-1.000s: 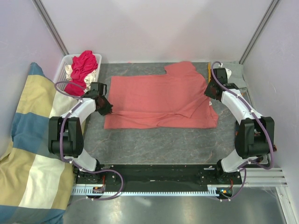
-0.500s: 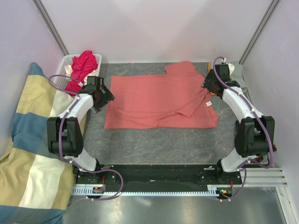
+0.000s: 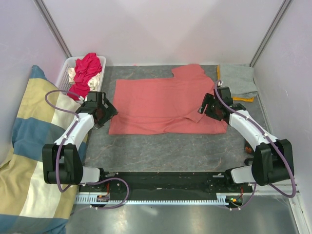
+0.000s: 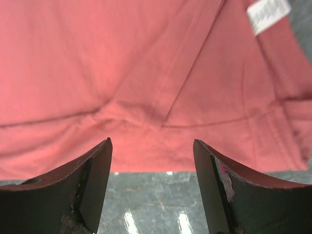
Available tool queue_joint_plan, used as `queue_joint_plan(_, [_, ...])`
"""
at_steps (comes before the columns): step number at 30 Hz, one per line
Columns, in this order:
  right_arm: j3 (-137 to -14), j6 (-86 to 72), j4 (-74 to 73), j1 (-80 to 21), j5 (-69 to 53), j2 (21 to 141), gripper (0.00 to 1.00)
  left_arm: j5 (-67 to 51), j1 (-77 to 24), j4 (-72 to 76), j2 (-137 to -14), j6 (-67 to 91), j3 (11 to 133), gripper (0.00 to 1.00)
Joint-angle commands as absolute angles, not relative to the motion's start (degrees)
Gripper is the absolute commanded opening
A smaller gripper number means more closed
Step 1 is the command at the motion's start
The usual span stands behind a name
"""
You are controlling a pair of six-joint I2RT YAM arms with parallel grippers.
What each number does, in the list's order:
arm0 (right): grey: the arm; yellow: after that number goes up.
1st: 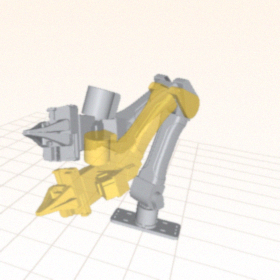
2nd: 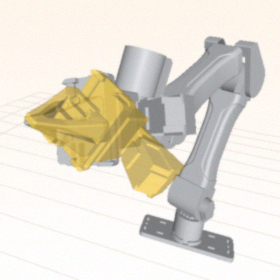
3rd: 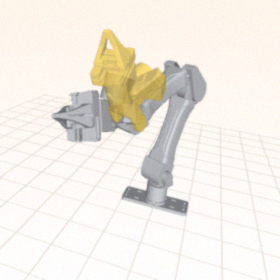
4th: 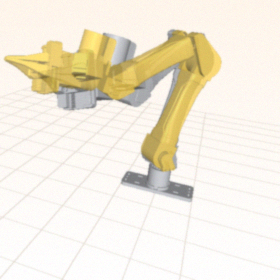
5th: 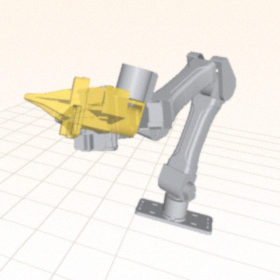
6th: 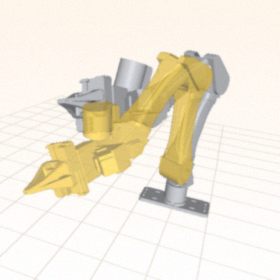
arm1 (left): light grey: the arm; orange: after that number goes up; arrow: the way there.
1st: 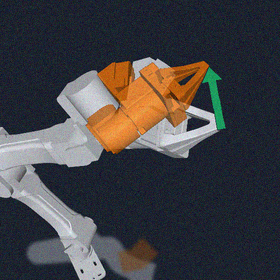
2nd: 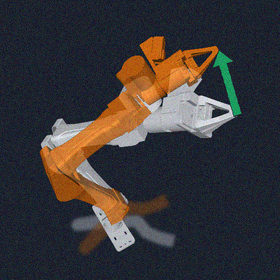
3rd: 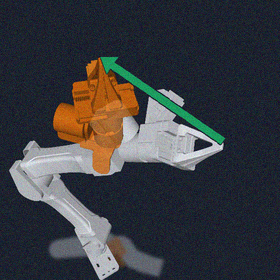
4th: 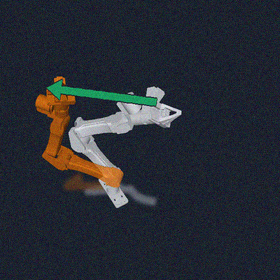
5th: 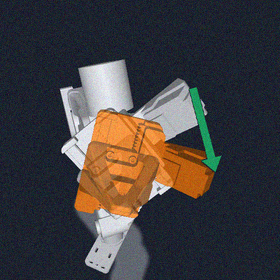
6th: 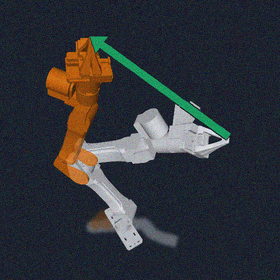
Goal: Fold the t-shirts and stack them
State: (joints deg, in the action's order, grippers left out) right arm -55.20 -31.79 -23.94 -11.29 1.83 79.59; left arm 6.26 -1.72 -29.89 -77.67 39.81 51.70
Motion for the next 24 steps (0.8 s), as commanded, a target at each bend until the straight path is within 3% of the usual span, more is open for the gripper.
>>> queue_joint_plan(1, [-50.8,-35.3,-20.4,-12.4,0.1,77.4,0.75,4.7,-1.6,-28.5,-75.4,38.3,50.8,1.0])
queue_joint_plan(3, [-49.6,-36.5,-18.5,-12.7,-1.2,77.7,0.75,4.3,-1.6,-28.5,-75.1,38.1,50.7,1.0])
queue_joint_plan(11, [-47.3,-37.6,-14.0,-13.4,-1.3,80.3,0.51,4.0,-1.6,-28.9,-73.8,36.7,50.7,1.0])
queue_joint_plan(24, [-46.8,-38.9,-10.5,-14.7,-0.5,86.0,0.5,4.2,-1.6,-29.6,-73.1,36.0,50.4,1.0])
